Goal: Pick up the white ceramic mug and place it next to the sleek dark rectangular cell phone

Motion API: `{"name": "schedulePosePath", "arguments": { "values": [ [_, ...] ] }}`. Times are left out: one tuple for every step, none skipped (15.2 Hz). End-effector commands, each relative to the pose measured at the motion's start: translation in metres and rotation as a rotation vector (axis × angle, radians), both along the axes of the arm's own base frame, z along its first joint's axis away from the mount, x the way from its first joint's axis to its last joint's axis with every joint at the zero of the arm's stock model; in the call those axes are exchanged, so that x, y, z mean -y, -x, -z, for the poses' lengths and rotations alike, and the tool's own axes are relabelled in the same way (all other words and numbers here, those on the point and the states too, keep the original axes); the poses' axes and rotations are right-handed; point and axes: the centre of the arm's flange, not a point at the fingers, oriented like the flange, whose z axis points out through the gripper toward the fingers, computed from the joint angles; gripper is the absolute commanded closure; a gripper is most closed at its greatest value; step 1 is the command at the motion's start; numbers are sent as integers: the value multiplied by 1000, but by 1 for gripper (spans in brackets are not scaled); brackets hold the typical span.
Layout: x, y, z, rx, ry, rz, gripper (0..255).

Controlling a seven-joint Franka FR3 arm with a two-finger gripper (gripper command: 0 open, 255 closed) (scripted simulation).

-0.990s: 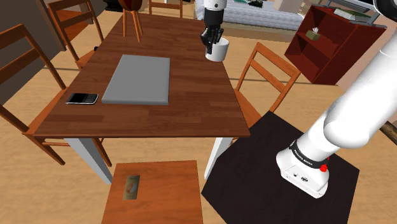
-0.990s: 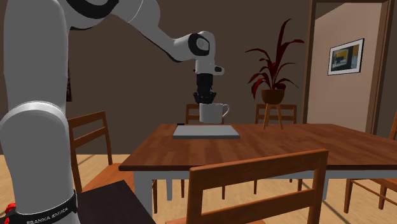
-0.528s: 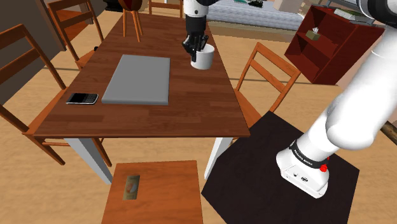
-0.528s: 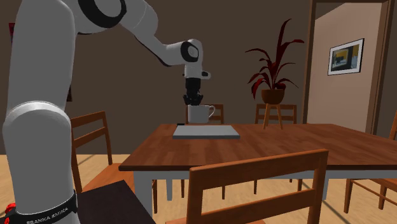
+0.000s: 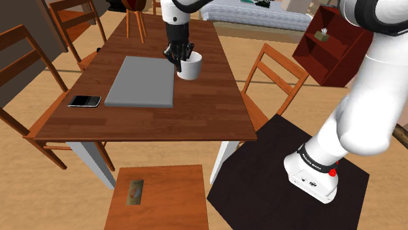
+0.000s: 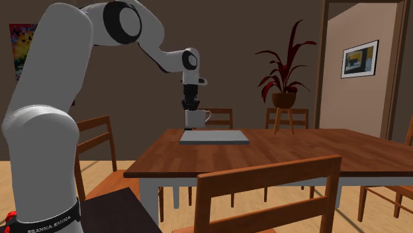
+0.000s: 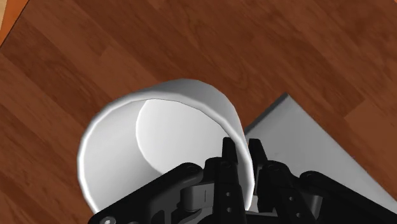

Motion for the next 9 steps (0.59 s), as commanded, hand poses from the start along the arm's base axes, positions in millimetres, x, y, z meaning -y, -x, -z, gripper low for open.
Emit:
{"name": "schedulePosePath", "arguments": {
  "values": [
    [-28,3,6,0,-1,1,255],
    [-41,2,8,0,-1,1,255],
    [-54,2,10,0,-1,1,255],
    [-67,1,12,0,-1,1,255],
    [-80,1,14,0,-1,1,255],
    [-93,0,16,0,-1,1,255],
    [-106,0,18,0,-1,1,255],
    [-120,-1,20,0,-1,1,255],
    [-133,-1,22,0,-1,1,255]
  ]
}}
